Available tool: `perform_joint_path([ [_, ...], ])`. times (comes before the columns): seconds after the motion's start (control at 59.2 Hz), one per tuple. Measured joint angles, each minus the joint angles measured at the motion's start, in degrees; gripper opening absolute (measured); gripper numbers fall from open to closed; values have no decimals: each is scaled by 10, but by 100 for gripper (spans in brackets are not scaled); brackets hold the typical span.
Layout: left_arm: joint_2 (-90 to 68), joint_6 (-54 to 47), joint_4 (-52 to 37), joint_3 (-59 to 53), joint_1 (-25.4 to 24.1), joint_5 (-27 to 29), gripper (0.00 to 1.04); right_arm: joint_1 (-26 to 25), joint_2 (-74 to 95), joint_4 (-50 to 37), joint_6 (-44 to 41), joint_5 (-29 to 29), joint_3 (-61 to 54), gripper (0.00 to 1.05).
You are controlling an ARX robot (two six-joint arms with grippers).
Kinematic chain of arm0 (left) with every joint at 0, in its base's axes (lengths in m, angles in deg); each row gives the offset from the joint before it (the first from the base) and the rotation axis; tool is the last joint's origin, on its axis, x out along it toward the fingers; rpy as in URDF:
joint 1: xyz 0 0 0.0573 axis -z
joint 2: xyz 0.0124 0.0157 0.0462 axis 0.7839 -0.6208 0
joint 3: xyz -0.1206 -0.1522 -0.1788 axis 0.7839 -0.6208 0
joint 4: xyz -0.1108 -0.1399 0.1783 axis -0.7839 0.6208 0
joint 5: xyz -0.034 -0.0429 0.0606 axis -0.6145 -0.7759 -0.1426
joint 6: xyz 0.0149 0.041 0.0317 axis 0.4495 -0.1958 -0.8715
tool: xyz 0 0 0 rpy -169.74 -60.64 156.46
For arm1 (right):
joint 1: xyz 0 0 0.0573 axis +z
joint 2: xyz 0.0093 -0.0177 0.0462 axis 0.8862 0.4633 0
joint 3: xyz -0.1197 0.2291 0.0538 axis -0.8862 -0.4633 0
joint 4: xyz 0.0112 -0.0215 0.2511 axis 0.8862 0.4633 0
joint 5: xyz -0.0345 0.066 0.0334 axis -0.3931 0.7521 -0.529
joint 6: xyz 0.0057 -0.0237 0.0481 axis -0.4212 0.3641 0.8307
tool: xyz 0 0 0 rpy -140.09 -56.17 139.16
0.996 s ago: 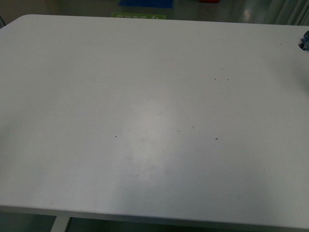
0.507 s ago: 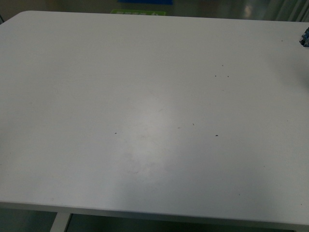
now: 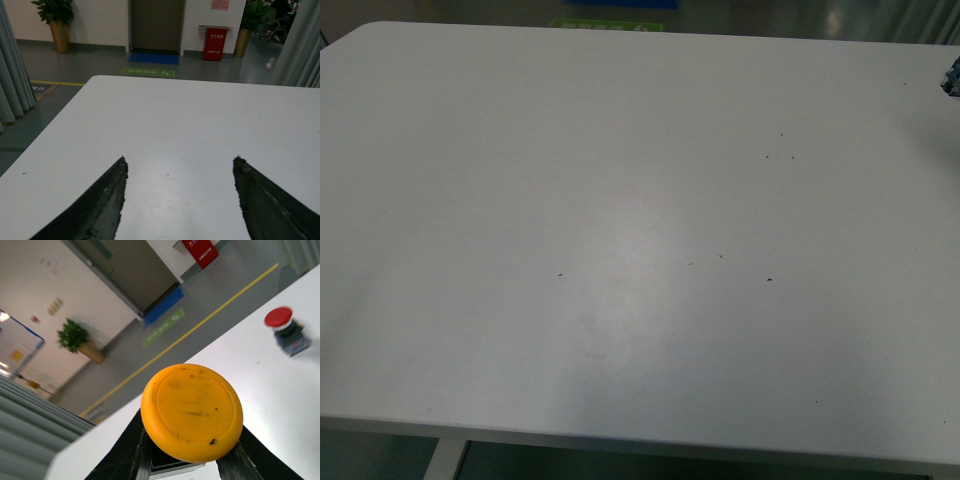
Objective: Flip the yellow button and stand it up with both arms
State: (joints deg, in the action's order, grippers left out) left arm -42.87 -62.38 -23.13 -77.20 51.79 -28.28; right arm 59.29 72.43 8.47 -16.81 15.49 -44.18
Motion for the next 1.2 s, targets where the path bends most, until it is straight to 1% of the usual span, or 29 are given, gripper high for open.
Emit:
perform_joint_path([
  [0.101, 0, 0, 0, 0, 0, 0, 81, -10, 29, -6, -122, -4, 14, 28],
  [0.135, 0, 0, 0, 0, 0, 0, 86, -16, 42, -3, -181, -7, 25, 28],
  [0.203, 0, 0, 0, 0, 0, 0, 99, -23, 64, -2, -247, -11, 43, 28],
  [0.236, 0, -1, 0, 0, 0, 0, 100, -27, 76, -1, -280, -13, 53, 28],
  [0.27, 0, -1, 0, 0, 0, 0, 98, -31, 87, 4, -315, -17, 63, 28],
  [0.287, 0, -1, 0, 0, 0, 0, 97, -35, 99, 12, -341, -21, 74, 28],
  [0.338, 0, -1, 0, 0, 0, 0, 98, -44, 120, 31, -381, -23, 96, 28],
  [0.422, 0, -1, 0, 0, 0, 0, 98, -58, 158, 57, -420, -30, 131, 28],
  [0.591, 0, -1, 0, 0, 0, 0, 98, -75, 219, 46, -457, -37, 164, 28],
  [0.692, 0, -1, 0, 0, 0, 0, 98, -82, 248, 56, -475, -43, 178, 28],
  [0.811, 0, -1, 0, 0, 0, 0, 98, -88, 275, 61, -480, -45, 188, 28],
  [1.199, 0, -1, 0, 0, 0, 0, 98, -82, 308, 55, -490, -54, 200, 28],
])
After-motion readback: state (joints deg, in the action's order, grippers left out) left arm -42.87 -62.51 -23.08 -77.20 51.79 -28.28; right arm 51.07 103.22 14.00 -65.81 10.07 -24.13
